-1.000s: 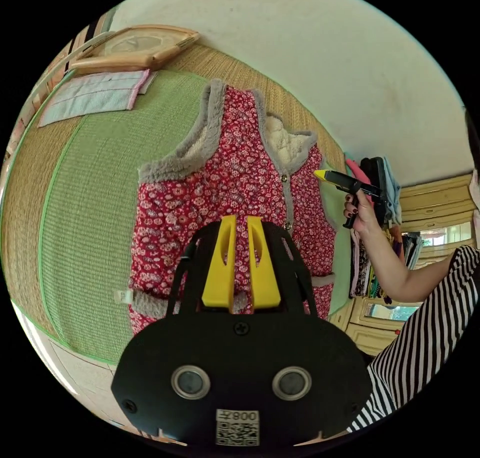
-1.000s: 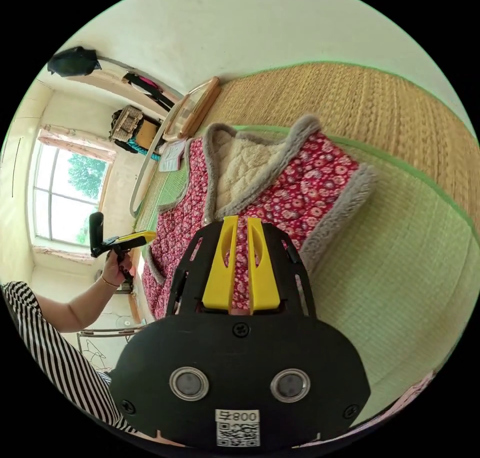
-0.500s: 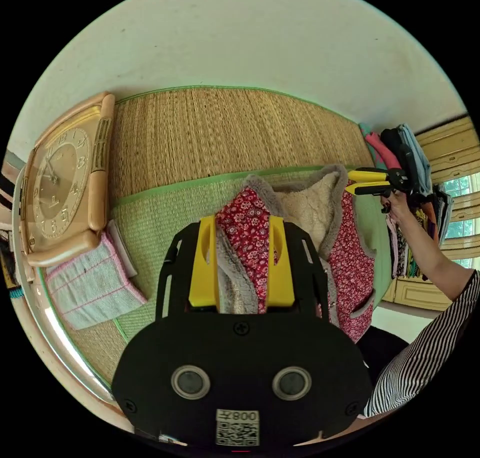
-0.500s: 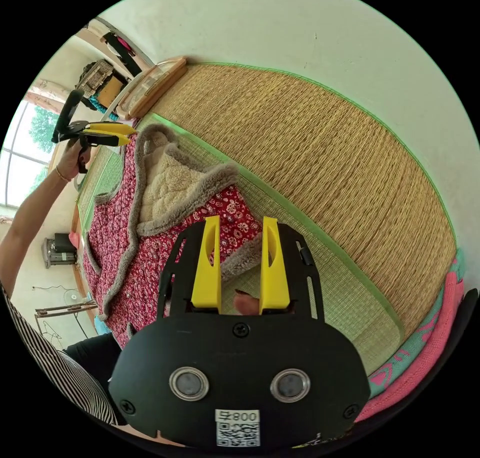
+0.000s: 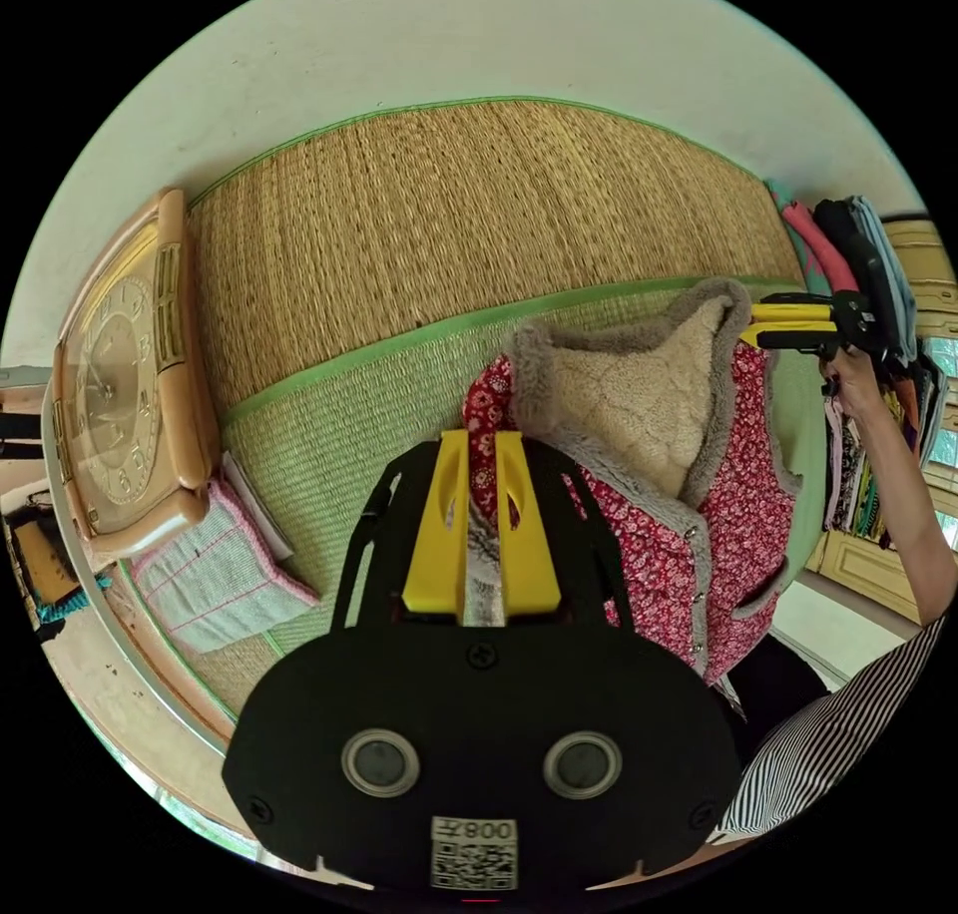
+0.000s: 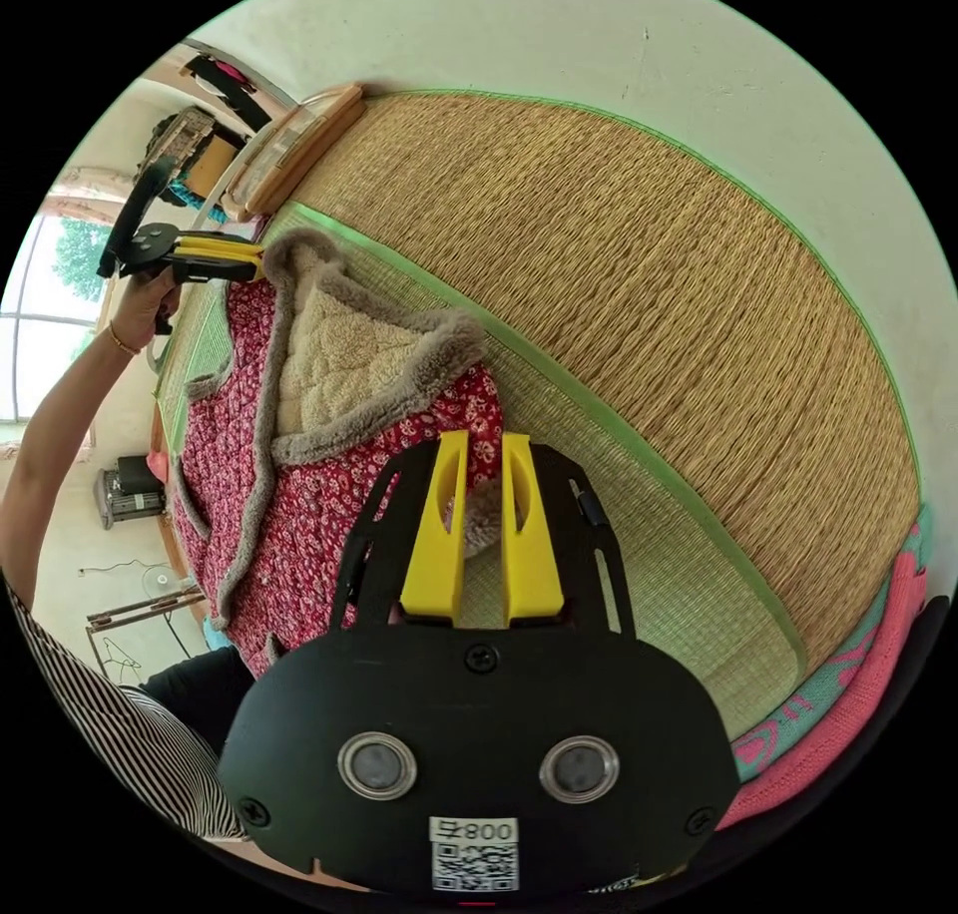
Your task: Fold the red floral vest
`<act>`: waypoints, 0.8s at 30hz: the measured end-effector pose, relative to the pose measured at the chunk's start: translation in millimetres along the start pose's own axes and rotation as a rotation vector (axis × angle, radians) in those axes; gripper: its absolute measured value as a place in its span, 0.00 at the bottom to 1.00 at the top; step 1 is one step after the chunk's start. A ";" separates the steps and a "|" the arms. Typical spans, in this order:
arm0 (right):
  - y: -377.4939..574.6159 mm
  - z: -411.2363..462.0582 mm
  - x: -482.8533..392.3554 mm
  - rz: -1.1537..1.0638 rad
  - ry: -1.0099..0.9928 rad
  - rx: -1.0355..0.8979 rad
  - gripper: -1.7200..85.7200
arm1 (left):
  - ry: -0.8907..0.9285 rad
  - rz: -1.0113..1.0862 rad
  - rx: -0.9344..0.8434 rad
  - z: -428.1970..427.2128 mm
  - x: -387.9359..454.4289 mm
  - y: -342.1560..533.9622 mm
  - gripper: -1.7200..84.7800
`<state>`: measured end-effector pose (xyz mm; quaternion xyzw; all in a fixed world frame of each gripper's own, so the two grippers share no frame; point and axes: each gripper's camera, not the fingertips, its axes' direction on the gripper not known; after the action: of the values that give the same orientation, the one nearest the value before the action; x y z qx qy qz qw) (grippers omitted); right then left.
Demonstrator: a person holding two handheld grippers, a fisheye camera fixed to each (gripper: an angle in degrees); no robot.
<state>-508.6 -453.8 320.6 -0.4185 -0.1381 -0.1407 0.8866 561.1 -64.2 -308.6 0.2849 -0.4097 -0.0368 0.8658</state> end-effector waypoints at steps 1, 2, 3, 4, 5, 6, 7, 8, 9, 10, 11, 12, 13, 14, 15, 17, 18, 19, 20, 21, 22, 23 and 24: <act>4.7 -6.2 -3.7 0.005 -0.007 0.001 0.08 | 0.000 -0.001 0.008 -3.4 1.2 2.2 0.08; 10.2 -13.5 -7.5 0.010 -0.010 0.008 0.07 | -0.003 -0.001 0.021 -10.6 3.9 7.1 0.07; 13.2 -17.5 -9.6 0.012 -0.012 0.011 0.07 | -0.013 0.006 0.031 -17.9 7.1 12.3 0.07; 19.7 -26.5 -14.7 0.014 -0.015 0.021 0.07 | -0.017 0.010 0.036 -21.8 8.8 15.1 0.07; 27.1 -36.8 -21.3 0.013 -0.018 0.033 0.06 | -0.020 0.016 0.047 -29.8 12.3 21.2 0.07; 31.1 -42.3 -25.1 0.011 -0.019 0.040 0.06 | -0.022 0.020 0.060 -38.3 15.9 27.8 0.07; 39.9 -54.1 -33.7 0.004 -0.017 0.056 0.06 | -0.023 0.022 0.067 -42.8 17.8 31.2 0.07; 49.9 -66.4 -43.2 -0.002 -0.017 0.074 0.06 | -0.022 0.028 0.082 -51.6 21.8 38.7 0.06; 55.4 -72.8 -48.3 -0.006 -0.019 0.084 0.06 | -0.021 0.034 0.094 -60.3 26.1 46.6 0.06; 67.2 -85.4 -59.1 -0.018 -0.022 0.102 0.06 | -0.024 0.038 0.100 -64.8 28.7 51.1 0.06; 80.6 -99.0 -70.8 -0.030 -0.022 0.125 0.06 | -0.030 0.050 0.111 -73.2 34.0 60.4 0.06; 87.6 -105.9 -76.9 -0.037 -0.022 0.137 0.06 | -0.029 0.058 0.122 -81.2 39.2 70.7 0.06; 102.6 -119.3 -89.4 -0.051 -0.034 0.163 0.06 | -0.027 0.061 0.129 -84.9 41.8 76.4 0.06; 118.0 -131.6 -102.7 -0.069 -0.047 0.182 0.06 | -0.022 0.067 0.138 -91.9 47.0 88.5 0.07; 126.0 -137.4 -109.9 -0.079 -0.049 0.190 0.06 | -0.017 0.070 0.149 -98.2 52.2 101.8 0.07; 158.7 -157.7 -141.0 -0.128 -0.063 0.214 0.06 | -0.009 0.072 0.157 -105.3 60.0 123.4 0.07; 166.9 -162.1 -149.1 -0.140 -0.064 0.217 0.06 | -0.002 0.074 0.160 -109.0 65.6 139.2 0.07; 183.4 -170.1 -165.1 -0.164 -0.076 0.227 0.06 | 0.002 0.077 0.158 -110.3 68.4 146.9 0.07; 200.3 -176.1 -181.9 -0.193 -0.088 0.228 0.06 | 0.000 0.078 0.150 -112.4 74.2 162.7 0.06; 208.7 -178.4 -190.2 -0.205 -0.092 0.226 0.06 | -0.005 0.075 0.146 -113.8 80.0 179.0 0.06; 225.5 -181.5 -206.7 -0.229 -0.099 0.223 0.06 | 0.001 0.074 0.142 -114.0 82.7 187.1 0.06; 241.5 -182.4 -222.9 -0.256 -0.109 0.211 0.05 | 0.012 0.072 0.129 -113.1 87.8 202.7 0.07; 249.4 -182.3 -230.7 -0.270 -0.112 0.205 0.05 | 0.010 0.067 0.117 -110.9 93.1 217.9 0.07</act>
<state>-607.1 -413.1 -49.9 -0.3109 -0.2559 -0.2201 0.8885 666.7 141.5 -186.2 0.3214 -0.4161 0.0179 0.8504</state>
